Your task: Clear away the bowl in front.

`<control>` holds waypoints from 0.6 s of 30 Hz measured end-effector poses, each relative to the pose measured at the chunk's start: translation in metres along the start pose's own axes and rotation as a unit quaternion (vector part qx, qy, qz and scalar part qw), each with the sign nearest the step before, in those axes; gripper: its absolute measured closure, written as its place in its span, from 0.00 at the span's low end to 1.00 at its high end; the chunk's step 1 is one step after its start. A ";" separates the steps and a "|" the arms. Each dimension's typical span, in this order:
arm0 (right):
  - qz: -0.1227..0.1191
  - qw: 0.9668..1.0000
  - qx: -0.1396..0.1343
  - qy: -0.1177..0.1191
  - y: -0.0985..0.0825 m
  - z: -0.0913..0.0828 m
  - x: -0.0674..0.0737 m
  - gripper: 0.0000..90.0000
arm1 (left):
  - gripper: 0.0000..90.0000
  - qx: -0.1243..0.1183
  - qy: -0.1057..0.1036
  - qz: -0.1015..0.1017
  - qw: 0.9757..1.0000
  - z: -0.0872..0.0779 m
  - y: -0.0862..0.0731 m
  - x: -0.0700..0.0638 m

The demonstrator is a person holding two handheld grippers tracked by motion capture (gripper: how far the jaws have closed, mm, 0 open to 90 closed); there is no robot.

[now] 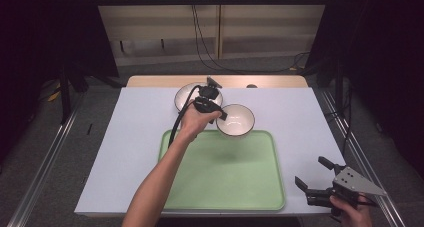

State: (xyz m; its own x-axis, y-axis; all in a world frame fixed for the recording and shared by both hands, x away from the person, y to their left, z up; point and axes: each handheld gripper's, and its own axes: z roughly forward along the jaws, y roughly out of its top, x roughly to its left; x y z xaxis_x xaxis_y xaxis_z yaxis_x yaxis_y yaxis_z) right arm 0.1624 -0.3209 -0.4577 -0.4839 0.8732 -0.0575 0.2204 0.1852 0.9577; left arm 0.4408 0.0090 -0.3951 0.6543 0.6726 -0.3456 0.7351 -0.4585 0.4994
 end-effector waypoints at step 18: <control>0.003 1.000 -0.004 -0.013 0.000 -0.001 0.001 0.01 | 0.92 0.023 -0.022 0.020 0.999 0.032 0.007 -0.029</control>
State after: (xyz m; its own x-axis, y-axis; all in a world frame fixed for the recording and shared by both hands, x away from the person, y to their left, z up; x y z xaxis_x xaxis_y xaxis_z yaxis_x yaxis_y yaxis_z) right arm 0.1613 -0.3203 -0.4575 -0.4611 0.8854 -0.0595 0.2162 0.1771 0.9602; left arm 0.4326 -0.0322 -0.4065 0.6895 0.6278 -0.3612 0.7151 -0.5111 0.4769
